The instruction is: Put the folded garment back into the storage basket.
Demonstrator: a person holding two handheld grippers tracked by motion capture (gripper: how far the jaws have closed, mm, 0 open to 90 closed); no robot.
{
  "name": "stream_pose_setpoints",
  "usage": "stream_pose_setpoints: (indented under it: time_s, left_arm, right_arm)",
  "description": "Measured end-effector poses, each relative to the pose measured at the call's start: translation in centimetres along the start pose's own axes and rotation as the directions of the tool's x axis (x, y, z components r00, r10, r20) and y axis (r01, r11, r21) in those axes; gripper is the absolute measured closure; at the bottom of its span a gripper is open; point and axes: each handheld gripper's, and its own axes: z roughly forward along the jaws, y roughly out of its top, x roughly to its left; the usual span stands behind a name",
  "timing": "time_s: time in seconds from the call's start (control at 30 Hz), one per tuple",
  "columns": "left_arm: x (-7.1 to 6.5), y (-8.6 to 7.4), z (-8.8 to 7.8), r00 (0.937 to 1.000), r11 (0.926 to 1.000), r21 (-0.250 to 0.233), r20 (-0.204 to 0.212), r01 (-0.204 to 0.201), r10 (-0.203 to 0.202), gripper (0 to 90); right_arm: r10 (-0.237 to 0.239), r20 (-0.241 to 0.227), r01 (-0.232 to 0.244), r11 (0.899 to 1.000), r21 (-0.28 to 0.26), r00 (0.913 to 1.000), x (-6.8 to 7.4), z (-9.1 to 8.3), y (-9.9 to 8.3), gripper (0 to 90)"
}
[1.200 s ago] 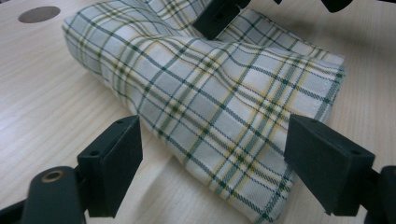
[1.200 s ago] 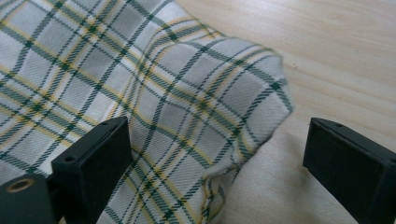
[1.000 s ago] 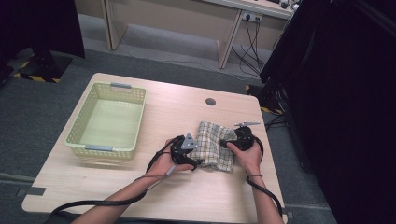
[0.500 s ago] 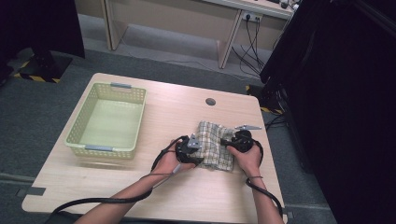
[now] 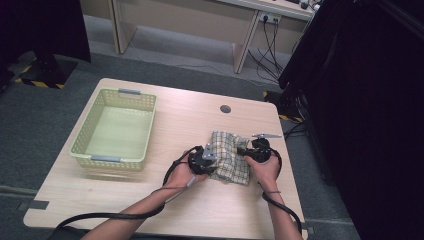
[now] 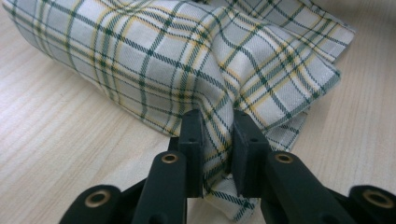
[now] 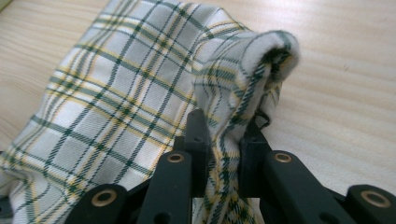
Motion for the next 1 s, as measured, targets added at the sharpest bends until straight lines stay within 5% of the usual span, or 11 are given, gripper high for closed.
stream_pose_setpoints:
  time_s: [0.27,1.0]
  left_arm:
    - [-0.2,0.4,-2.1,0.9987,0.999,-0.011,-0.024,-0.044,0.044,79.2]
    - [0.9,1.2,-6.4,0.9929,0.9959,-0.062,-0.104,-0.065,0.058,84.2]
  right_arm:
    - [-0.045,0.013,0.046,0.998,-0.05,0.9989,1.6,-2.0,0.9,79.3]
    - [-0.134,0.018,0.135,0.978,-0.157,0.9908,6.0,-4.7,4.9,79.7]
